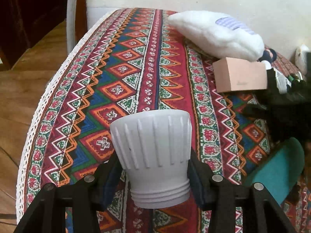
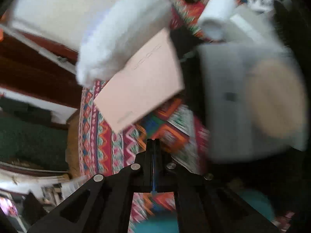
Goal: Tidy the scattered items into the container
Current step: 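Lift the cup with the left tool while the right tool lifts the peach box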
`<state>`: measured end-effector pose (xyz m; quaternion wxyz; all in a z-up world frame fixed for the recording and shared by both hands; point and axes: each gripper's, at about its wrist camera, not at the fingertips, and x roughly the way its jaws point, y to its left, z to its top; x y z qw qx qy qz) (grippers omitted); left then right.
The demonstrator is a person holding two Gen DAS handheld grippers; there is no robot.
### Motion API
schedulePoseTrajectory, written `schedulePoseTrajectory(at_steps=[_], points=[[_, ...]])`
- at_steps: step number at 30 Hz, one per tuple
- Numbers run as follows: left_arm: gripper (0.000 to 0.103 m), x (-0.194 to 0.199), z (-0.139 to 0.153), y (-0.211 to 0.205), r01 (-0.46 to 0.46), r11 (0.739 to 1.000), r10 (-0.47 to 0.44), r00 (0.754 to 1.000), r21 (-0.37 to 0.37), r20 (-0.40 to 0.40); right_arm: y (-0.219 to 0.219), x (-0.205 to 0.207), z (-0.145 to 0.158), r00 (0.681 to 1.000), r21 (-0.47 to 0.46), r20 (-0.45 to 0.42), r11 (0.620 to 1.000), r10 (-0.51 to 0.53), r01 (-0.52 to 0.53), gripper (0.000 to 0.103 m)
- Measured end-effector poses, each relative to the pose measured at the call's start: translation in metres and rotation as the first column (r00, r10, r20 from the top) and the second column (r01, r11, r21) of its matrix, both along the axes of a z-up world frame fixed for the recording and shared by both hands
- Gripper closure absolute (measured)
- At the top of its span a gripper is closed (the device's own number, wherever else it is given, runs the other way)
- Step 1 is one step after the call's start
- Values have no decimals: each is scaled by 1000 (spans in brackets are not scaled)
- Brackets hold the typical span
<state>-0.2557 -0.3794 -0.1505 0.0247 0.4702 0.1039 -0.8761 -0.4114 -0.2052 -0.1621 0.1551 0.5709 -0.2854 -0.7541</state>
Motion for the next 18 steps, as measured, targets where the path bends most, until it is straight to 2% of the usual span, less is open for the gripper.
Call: schedulePoseTrajectory(at_steps=[1,2,4,5,6,8,11,13,14,16,17,18], points=[[50,1,1,0,-1,1000,1,1000,1,-1,7,5,5,1000,-11,-9,1000,-11,11,100],[50,4,2,2,-1,1000,1,1000,0,-2,13,9,10,1000,-23,-19,1000,-21,21,93],[50,1,1,-1,-2,1000,2,1000,3,-1,13,7,19,997,-75,3,995,-72,72,55],[50,0,1,-1,-6,1000,6,1000,8,1,8,2,24,994,-98,22,989,-106,107,12],[50,-5,-2,-5,-10,1000,10,1000,15,4,1,-6,28,990,-93,31,985,-140,143,0],[50,-8,-5,-8,-10,1000,10,1000,18,5,-16,-22,35,978,-80,50,975,-203,206,0],[50,-15,-8,-11,-2,1000,2,1000,-1,3,-55,-50,23,967,-30,97,970,-235,239,1],[50,-18,-9,-10,6,1000,-6,1000,-3,5,-72,-64,4,956,24,148,967,-254,253,3],[50,-18,-10,-9,10,1000,-10,1000,-4,7,-75,-67,-5,947,41,164,961,-276,273,7],[50,-19,-10,-7,19,1000,-19,1000,-7,10,-73,-69,-20,937,37,170,952,-304,303,11],[50,-20,-10,-6,25,1000,-25,1000,-9,11,-73,-69,-16,948,35,139,958,-288,286,27],[50,-20,-11,-5,31,999,-31,999,-11,12,-72,-69,-13,959,26,109,965,-263,261,36]])
